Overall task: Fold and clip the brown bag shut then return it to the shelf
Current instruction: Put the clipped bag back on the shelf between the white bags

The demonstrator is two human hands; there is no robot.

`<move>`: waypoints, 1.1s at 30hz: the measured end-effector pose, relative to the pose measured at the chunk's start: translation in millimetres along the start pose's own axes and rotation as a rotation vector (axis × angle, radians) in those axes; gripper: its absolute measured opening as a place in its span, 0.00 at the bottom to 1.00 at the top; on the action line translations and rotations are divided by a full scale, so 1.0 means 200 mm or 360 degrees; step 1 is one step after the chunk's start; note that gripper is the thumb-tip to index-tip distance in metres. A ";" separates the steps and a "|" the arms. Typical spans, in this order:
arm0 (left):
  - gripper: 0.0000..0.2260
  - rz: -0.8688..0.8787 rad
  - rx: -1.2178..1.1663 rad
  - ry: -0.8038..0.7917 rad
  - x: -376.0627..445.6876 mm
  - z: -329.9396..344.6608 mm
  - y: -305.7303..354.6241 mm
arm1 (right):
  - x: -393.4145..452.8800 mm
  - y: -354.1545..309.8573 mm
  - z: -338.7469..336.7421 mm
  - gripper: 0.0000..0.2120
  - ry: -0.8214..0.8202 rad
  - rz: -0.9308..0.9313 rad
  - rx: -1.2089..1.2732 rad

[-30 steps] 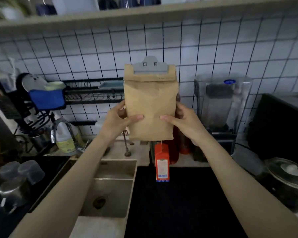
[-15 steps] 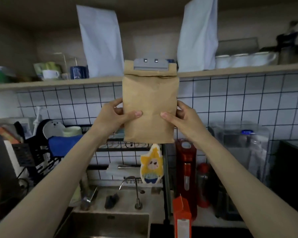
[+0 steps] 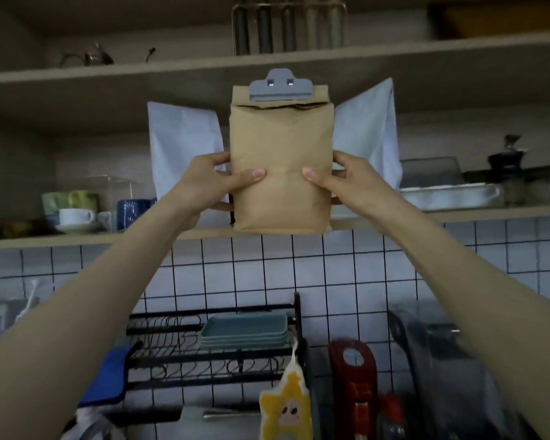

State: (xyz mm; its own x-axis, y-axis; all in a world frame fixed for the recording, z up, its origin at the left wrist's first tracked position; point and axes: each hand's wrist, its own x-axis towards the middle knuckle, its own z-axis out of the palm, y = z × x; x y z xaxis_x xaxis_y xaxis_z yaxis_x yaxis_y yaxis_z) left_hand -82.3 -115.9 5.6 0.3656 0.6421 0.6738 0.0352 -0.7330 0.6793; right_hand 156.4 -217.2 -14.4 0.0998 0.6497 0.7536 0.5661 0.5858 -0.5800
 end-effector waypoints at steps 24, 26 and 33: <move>0.49 0.0021 0.0255 -0.0268 0.46 0.13 -0.48 | 0.36 0.39 0.06 0.50 -0.0255 0.0172 -0.0305; 0.52 0.0005 0.0341 -0.0206 0.48 0.14 -0.49 | 0.38 0.40 0.06 0.50 -0.0280 0.0215 -0.0277; 0.57 -0.0098 0.0478 -0.0207 0.56 0.17 -0.54 | 0.50 0.48 0.11 0.53 -0.0285 0.0331 -0.0247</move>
State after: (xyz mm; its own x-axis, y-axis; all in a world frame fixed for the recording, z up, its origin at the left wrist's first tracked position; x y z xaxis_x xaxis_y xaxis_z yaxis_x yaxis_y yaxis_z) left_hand -14.4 28.0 -2.3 0.4692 0.6674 0.5783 0.3264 -0.7395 0.5887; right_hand 202.8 -84.7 -2.2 0.0886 0.8307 0.5496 0.6682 0.3596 -0.6513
